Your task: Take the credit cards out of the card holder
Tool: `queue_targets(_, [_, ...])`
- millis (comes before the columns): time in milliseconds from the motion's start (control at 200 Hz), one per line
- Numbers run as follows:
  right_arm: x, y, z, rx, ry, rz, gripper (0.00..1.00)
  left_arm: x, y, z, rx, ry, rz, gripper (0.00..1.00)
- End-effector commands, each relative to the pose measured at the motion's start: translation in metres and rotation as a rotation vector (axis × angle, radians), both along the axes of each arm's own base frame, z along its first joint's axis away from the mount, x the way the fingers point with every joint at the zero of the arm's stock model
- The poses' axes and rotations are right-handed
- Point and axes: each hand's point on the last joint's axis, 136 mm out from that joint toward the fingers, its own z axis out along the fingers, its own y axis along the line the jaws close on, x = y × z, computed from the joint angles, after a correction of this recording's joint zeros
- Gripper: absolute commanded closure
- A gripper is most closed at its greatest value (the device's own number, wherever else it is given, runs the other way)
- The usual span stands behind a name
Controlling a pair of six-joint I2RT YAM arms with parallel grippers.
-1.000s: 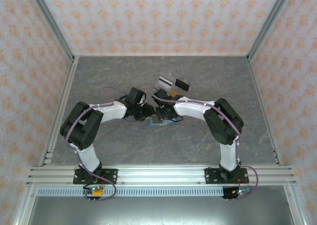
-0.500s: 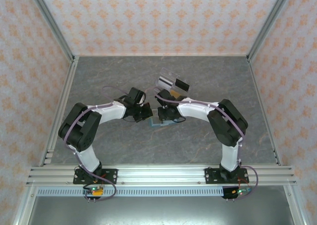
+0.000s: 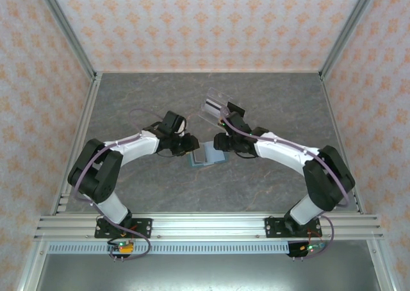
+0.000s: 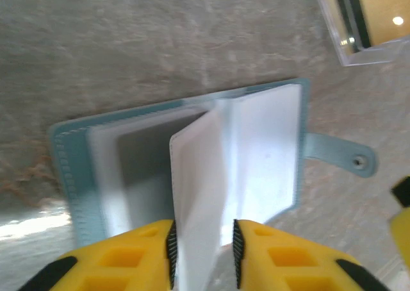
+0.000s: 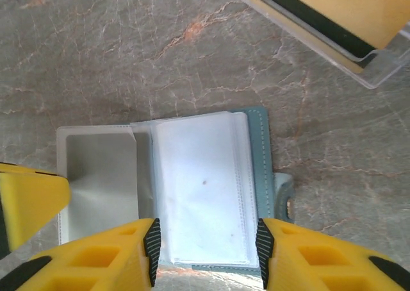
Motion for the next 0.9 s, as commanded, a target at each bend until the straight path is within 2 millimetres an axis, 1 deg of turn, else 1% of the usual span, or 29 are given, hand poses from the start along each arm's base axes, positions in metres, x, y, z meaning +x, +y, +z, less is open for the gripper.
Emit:
queue_targets(0, [0.004, -0.004, 0.010, 0.038, -0.050, -0.023, 0.54, 0.012, -0.035, 0.030, -0.133, -0.064, -0.053, 0.61])
queue_targets(145, [0.004, -0.011, 0.017, 0.053, -0.090, -0.038, 0.54, 0.019, -0.056, 0.041, -0.213, -0.079, -0.058, 0.53])
queue_targets(245, [0.004, -0.017, 0.021, 0.055, -0.117, -0.051, 0.54, 0.022, -0.065, 0.042, -0.240, -0.076, -0.058, 0.48])
queue_targets(330, [0.004, -0.018, 0.025, 0.058, -0.133, -0.050, 0.54, 0.024, -0.069, 0.038, -0.244, -0.064, -0.055, 0.45])
queue_targets(445, [0.003, -0.016, 0.024, 0.065, -0.134, -0.037, 0.55, 0.028, -0.070, 0.029, -0.247, -0.050, -0.033, 0.43])
queue_targets(536, [0.001, -0.009, 0.023, 0.090, -0.131, -0.002, 0.58, 0.032, -0.068, 0.025, -0.246, -0.057, 0.005, 0.41])
queue_targets(621, [0.000, -0.004, 0.018, 0.094, -0.112, 0.019, 0.61, 0.033, -0.058, 0.022, -0.212, -0.071, 0.049, 0.41])
queue_targets(741, [-0.003, 0.006, 0.007, 0.080, -0.069, 0.062, 0.68, 0.030, -0.035, 0.016, -0.117, -0.077, 0.097, 0.43])
queue_targets(841, [-0.006, 0.015, -0.004, 0.053, -0.033, 0.097, 0.74, 0.027, -0.016, 0.011, -0.082, -0.075, 0.140, 0.49])
queue_targets(896, [-0.007, 0.017, -0.010, 0.038, -0.019, 0.104, 0.77, 0.025, -0.011, 0.007, -0.080, -0.070, 0.154, 0.52])
